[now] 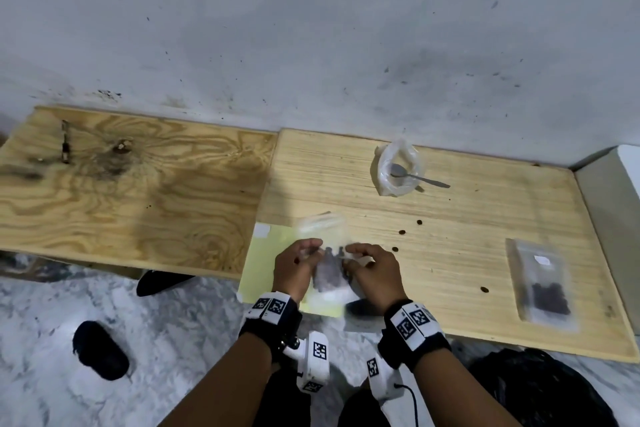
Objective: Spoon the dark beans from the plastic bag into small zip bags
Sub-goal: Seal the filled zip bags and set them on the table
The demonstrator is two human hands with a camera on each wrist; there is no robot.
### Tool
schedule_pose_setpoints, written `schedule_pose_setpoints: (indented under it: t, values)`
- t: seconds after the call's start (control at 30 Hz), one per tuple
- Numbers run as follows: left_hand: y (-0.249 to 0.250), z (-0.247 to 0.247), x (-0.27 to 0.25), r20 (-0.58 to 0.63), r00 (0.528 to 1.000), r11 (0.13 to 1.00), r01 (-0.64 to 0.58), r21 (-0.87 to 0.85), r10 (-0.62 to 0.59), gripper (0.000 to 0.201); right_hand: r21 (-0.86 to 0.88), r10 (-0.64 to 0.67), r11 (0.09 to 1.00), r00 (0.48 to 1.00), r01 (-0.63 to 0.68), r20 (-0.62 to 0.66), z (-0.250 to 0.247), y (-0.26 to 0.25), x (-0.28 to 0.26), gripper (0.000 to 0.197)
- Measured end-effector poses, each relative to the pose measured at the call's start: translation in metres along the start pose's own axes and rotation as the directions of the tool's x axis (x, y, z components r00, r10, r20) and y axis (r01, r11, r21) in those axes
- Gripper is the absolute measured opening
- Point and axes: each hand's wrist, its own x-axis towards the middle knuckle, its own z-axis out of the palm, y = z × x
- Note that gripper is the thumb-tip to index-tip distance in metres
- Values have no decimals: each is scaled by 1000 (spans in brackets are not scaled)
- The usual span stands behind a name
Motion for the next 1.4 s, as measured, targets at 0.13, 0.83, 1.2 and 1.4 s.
schedule_pose_setpoints:
  t: [0.13, 0.83, 1.2, 1.4]
  values:
    - [7, -25, 30, -106, 994, 998, 6, -55, -12, 24, 33, 6, 999, 1000, -5, -18, 16, -15, 20, 21]
    - [19, -67, 70, -125, 992, 998, -18, -52, 12, 14, -572, 165, 815, 984, -96, 70, 50, -34, 70, 17]
    - [42, -44, 37, 31, 996, 997, -81, -8, 81, 32, -23, -110, 993, 990, 112, 86, 32, -64, 39, 24]
    - [48, -26, 13, 141, 981, 989, -142, 36, 136, 43, -97, -149, 984, 989, 150, 20, 33, -68, 25, 16]
